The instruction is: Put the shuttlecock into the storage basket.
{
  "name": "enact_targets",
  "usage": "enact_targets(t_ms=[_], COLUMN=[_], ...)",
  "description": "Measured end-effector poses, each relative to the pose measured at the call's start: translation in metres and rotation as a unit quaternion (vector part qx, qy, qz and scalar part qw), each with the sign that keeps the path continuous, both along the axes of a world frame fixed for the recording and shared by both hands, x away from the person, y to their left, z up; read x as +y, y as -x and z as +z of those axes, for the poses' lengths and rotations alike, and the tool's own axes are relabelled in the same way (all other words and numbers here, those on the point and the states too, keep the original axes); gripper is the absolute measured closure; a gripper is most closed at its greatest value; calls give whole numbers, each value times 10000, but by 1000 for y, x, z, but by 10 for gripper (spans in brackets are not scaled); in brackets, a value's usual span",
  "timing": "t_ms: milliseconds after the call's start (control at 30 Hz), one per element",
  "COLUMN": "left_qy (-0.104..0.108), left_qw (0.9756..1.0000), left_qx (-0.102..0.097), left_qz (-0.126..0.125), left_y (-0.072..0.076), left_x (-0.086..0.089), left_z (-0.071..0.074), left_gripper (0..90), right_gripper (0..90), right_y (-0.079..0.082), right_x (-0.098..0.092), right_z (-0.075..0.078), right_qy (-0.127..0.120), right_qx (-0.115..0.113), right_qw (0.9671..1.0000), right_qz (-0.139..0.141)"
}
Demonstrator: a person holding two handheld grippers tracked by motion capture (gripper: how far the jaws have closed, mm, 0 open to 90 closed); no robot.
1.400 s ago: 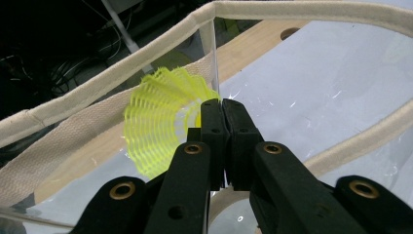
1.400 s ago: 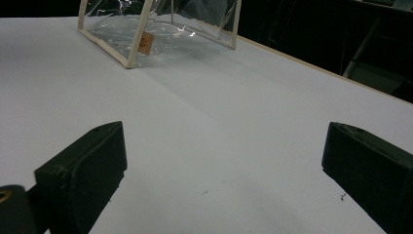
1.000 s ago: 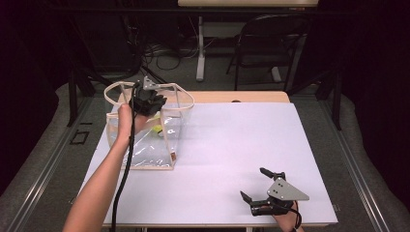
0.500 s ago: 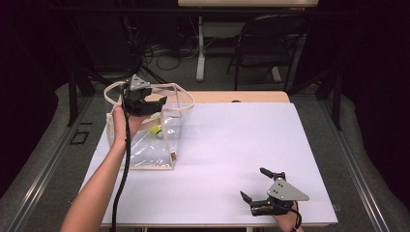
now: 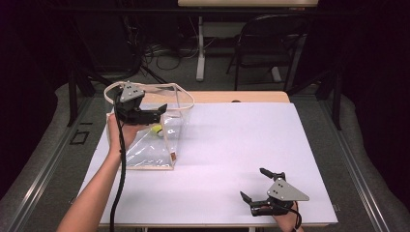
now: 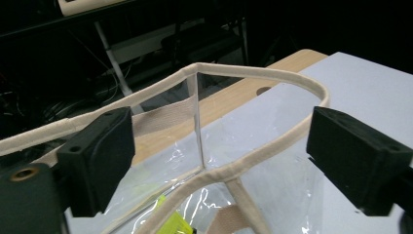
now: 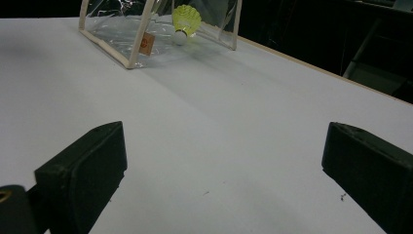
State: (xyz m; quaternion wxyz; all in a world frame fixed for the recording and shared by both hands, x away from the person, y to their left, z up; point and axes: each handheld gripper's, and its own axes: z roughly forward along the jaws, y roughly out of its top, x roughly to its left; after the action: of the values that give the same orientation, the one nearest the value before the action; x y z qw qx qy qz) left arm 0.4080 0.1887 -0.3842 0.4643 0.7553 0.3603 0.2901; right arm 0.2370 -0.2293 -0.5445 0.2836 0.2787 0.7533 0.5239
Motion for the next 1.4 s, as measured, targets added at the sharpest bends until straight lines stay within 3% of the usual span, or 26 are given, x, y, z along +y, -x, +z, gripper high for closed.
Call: enact_targets(t_ms=[433, 967, 1400], left_qy=[81, 242, 367], left_qw=[9996, 9986, 9982], left_qx=[-216, -351, -334], left_qz=[-178, -327, -334], left_y=[30, 53, 67], left_x=[0, 5, 19], left_z=[-6, -20, -36], left_gripper=[3, 0, 0], right_gripper=[21, 22, 22], right_y=[0, 0, 0], right_x=[-2, -1, 1], right_z=[0, 0, 0], right_qy=[-3, -6, 31], right_qx=[27, 0, -17], right_qw=[10000, 10000, 10000], right_qz=[7, 10, 16])
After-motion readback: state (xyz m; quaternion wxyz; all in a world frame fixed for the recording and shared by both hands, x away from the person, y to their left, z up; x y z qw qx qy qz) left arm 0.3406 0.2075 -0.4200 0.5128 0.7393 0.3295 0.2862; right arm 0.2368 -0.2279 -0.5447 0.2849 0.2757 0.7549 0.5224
